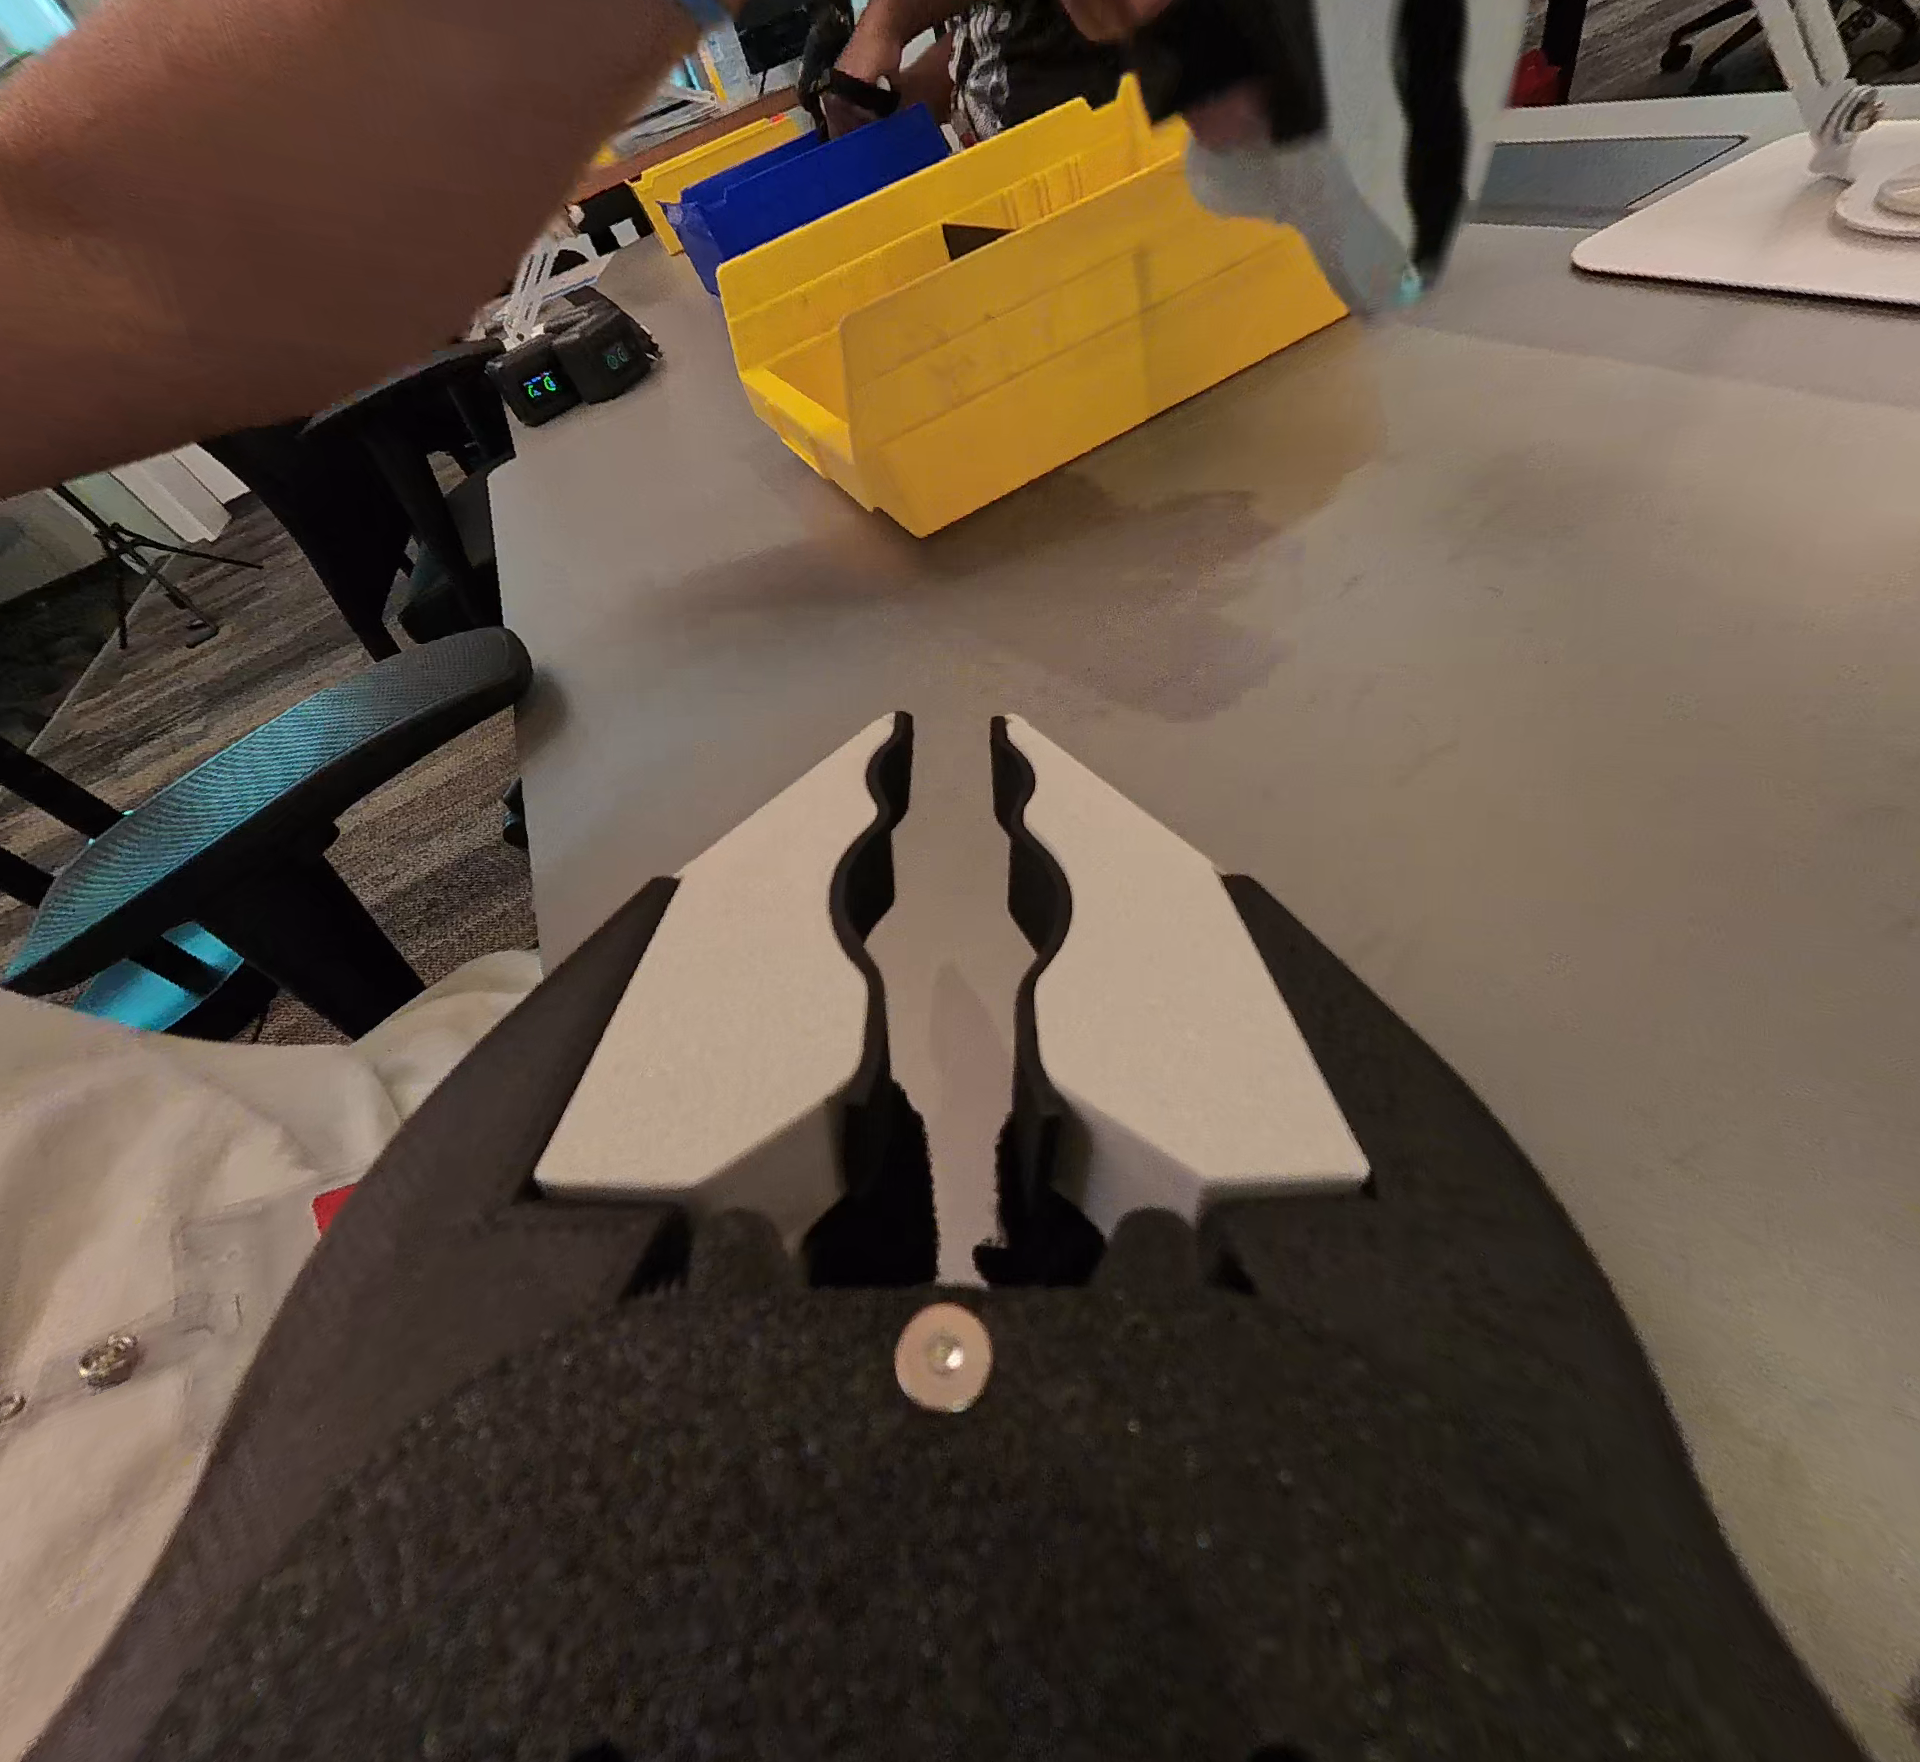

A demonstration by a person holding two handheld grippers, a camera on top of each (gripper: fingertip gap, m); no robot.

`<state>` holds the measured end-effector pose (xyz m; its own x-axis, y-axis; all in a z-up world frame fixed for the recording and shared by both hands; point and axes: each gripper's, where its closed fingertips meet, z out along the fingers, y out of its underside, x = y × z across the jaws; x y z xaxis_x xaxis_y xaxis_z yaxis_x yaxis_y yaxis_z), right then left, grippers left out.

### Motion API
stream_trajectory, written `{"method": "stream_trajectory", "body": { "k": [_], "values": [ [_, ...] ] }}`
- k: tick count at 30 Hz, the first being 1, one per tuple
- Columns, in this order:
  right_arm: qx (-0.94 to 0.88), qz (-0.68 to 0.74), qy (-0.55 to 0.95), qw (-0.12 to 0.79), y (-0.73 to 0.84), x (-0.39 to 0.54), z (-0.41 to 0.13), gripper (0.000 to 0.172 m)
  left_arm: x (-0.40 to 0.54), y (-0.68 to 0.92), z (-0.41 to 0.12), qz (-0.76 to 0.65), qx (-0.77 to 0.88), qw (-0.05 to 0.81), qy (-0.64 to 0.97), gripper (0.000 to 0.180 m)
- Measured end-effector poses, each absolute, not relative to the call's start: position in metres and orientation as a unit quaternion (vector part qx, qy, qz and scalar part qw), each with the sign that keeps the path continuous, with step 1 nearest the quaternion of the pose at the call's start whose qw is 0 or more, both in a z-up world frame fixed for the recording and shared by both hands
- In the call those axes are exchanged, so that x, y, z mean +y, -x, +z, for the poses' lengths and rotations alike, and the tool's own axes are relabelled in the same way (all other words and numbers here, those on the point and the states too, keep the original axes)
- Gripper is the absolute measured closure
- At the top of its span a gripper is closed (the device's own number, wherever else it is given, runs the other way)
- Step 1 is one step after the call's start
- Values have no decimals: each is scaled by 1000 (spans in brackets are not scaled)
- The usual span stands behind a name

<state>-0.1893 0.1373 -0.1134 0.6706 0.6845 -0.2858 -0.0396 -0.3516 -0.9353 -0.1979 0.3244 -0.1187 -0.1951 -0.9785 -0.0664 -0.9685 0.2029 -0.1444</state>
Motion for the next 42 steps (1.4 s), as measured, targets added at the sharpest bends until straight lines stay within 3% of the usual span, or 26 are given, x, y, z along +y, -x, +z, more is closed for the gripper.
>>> {"method": "stream_trajectory", "body": {
  "k": [8, 23, 27, 35, 38, 42],
  "values": [
    [-208, 361, 741, 526, 186, 137, -108, 157, 322, 169, -189, -13, 788, 1, 615, 162],
    [-212, 370, 742, 518, 189, 134, -110, 157, 314, 167, -199, -28, 791, 7, 611, 160],
    [-209, 371, 741, 519, 187, 134, -109, 158, 314, 161, -172, -72, 781, 44, 619, 147],
    [-203, 378, 744, 513, 183, 135, -110, 157, 378, 238, -35, -127, 700, 199, 674, 141],
    [-214, 375, 747, 506, 186, 135, -113, 157, 422, 301, -30, -100, 652, 200, 725, 141],
    [-245, 351, 755, 497, 191, 134, -122, 157, 469, 362, -75, -55, 604, 164, 778, 141]
  ]
}}
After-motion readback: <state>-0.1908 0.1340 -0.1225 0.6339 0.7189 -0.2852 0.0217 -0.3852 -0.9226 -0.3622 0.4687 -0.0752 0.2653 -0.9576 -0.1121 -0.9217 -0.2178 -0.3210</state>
